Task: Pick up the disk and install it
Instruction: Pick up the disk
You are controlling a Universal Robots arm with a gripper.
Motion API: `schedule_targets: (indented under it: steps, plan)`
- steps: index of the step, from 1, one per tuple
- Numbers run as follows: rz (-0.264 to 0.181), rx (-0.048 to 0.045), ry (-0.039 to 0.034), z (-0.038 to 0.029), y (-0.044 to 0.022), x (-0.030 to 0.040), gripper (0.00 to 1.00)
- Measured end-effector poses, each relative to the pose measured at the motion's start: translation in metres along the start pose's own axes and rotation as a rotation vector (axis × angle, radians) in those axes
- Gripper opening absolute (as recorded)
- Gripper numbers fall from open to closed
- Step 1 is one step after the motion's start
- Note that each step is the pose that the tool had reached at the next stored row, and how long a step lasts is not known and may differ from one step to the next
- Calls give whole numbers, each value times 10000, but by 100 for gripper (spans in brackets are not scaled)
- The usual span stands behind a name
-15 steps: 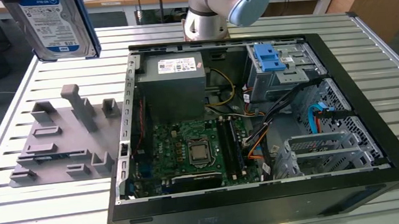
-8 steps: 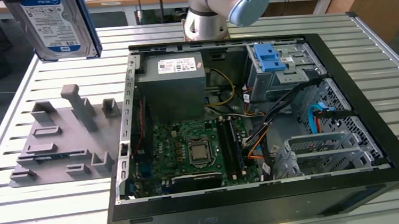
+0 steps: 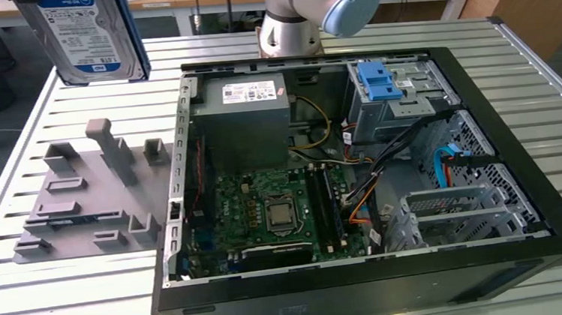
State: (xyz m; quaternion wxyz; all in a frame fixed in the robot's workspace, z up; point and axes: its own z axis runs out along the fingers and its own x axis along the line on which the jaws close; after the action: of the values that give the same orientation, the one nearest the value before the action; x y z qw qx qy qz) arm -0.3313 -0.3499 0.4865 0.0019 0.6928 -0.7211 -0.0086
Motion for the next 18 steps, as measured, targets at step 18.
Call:
schedule_targets:
  steps: [18]
  plan:
    - [-1,0,0,-1,-105,-4,36]
